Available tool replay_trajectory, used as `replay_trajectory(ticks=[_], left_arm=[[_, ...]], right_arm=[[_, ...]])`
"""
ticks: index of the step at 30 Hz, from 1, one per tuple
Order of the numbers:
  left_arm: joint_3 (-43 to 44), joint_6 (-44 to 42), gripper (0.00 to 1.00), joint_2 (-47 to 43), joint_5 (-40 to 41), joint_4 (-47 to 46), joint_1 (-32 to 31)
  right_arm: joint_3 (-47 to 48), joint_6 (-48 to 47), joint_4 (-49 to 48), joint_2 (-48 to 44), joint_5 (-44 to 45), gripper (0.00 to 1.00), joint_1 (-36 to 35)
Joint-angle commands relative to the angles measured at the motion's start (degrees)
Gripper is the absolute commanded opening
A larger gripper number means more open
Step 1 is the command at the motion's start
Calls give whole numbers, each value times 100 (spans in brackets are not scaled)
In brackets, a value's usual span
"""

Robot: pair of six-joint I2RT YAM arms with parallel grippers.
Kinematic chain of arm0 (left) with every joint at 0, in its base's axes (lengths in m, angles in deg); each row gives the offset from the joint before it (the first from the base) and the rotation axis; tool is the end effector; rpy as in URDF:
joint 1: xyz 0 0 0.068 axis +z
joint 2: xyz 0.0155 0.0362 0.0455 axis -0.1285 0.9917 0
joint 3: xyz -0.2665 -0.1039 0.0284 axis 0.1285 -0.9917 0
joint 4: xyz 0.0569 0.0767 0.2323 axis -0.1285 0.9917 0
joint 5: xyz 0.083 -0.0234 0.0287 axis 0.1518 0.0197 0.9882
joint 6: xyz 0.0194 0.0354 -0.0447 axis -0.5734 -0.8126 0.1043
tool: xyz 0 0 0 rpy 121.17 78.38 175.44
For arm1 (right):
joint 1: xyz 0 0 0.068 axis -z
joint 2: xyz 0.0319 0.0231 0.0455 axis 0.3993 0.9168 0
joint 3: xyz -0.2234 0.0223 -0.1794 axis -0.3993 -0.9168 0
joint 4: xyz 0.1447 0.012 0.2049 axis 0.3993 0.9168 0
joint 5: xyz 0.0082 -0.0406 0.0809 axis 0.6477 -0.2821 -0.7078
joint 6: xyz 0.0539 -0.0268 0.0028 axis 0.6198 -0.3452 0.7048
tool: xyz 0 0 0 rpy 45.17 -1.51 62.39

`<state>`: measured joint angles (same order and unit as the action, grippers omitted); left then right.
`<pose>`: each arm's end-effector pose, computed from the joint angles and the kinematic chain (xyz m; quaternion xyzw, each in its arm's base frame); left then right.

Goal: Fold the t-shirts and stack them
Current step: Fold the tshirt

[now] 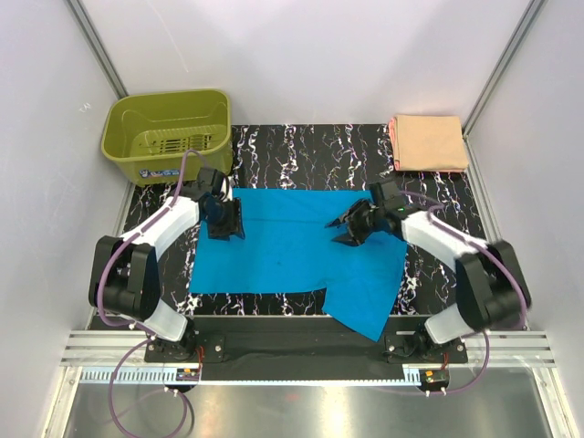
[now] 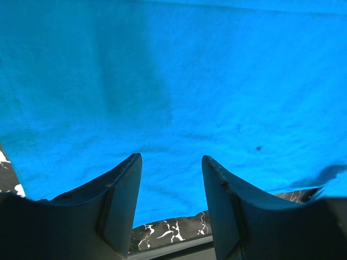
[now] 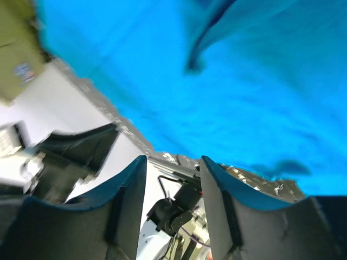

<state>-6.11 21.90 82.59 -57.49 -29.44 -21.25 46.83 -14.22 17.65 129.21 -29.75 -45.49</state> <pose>0.2797 -0.0774 0.2222 -0.0213 0.9776 -0.1383 0.1573 0.2724 0.1308 0.1994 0.3476 0.8651 0.3598 0.0377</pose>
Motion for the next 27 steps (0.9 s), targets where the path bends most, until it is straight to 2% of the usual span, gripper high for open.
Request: replay_trajectory(ticks=[1, 2, 3, 4, 7, 9, 10, 11, 12, 15, 21, 23, 27], left_arm=[[-37, -55, 53, -292, -268, -268, -10], [-46, -46, 53, -310, -355, -303, -19], [-38, -38, 52, -319, -426, -382, -72], [-38, 15, 51, -310, -557, -435, -124], [15, 199, 50, -345, -698, -830, -537], [59, 357, 51, -319, -743, -1330, -941], [85, 602, 51, -293, -760, -1541, -1064], [164, 726, 52, -180, -821, -1760, -1292], [243, 858, 52, -100, -848, -2215, -1398], [681, 1306, 52, 462, -813, -2904, -1759], [2042, 2018, 47, 1962, -233, -3257, -2190], [2351, 2326, 46, 2290, -285, -3265, -2269], [3151, 2423, 46, 2950, -487, -3011, -2392]], right_arm=[[154, -530, 314, -992, 426, 52, 270], [416, -881, 472, -1098, 801, 54, 445], [576, -1563, 987, -1247, 1057, 60, 507], [682, -1796, 1183, -1274, 1242, 69, 630], [656, -2404, 1246, -1266, 1235, 69, 1262], [621, -2799, 1133, -1108, 1332, 65, 1657], [665, -2923, 1159, -1003, 1419, 55, 1755], [848, -3185, 1194, -689, 1533, 34, 1843], [963, -3353, 1203, -529, 1552, 23, 1922], [1367, -3811, 1159, 60, 1771, 13, 1923], [2009, -4154, 1264, 1036, 1640, 11, 1985], [2185, -4215, 1352, 1255, 1526, 13, 2002], [2528, -4444, 1764, 1512, 1394, 20, 2028]])
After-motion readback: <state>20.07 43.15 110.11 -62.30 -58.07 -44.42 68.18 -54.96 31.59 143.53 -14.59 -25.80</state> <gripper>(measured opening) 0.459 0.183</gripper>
